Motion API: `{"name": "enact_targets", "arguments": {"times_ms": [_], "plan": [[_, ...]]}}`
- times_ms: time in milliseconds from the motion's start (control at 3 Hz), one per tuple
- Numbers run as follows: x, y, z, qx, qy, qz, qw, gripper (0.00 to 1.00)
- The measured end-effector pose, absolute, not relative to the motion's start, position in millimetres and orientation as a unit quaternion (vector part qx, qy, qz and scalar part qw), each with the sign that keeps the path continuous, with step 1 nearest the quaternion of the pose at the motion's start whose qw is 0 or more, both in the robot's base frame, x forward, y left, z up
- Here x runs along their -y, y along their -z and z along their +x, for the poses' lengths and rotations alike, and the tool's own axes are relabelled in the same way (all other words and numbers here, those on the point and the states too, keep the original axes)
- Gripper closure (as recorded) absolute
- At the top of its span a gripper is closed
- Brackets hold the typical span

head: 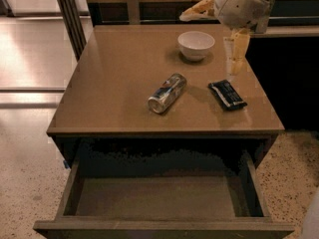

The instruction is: Place redbull can into top drawer

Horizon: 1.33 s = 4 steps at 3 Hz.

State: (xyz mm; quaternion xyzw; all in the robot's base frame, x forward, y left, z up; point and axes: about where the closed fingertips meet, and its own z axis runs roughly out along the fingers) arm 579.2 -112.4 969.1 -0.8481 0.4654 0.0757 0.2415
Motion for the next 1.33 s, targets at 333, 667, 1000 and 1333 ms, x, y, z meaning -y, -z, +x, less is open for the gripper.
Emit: {"name": "enact_targets", "arguments": {"times_ms": [333,667,1000,1333], "plan": [[92.9,-959.7,600.3,-0.409,-0.072,-0.876,0.246,0.00],[76.6,-946.4,618.2,-0.370,-0.081,-0.890,0.256,0.00],[61.4,-919.6,626.2,-0.363,-0.116,-0.889,0.254,0.00],[54.5,-896.3,621.0,-0.375,-0.155,-0.881,0.244,0.00]]}}
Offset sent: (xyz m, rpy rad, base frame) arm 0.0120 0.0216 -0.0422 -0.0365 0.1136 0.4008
